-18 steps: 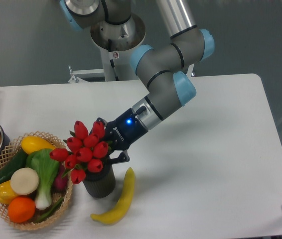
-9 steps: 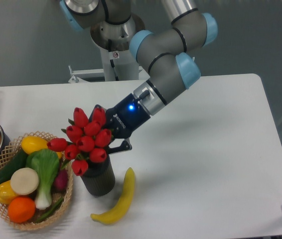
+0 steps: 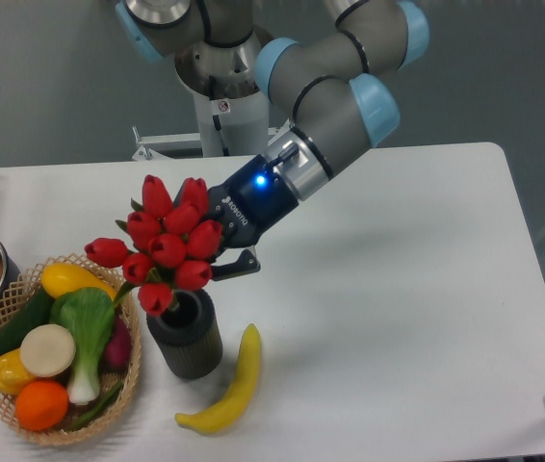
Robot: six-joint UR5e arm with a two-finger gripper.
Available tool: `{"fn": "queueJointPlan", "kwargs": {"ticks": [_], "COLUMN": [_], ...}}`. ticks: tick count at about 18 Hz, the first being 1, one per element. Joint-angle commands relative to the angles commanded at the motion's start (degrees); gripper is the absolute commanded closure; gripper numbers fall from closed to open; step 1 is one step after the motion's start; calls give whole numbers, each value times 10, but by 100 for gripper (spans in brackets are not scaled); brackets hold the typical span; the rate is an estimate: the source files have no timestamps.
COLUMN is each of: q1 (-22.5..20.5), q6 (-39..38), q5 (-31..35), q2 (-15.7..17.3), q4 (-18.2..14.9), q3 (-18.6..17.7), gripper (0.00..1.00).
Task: Pick up the flowers from the vase
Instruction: 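Raise the tulip bunch high and carry it away from the vase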
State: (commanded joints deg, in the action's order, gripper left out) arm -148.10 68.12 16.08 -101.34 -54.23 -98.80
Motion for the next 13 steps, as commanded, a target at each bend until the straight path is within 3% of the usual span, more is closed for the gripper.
{"fn": "queueJointPlan", "kwargs": {"ticks": [13], "q1": [-35], "q6": [-62], "q5": [-44], "q2": [30], "q4": [0], "q3": [45], "gripper": [63]}}
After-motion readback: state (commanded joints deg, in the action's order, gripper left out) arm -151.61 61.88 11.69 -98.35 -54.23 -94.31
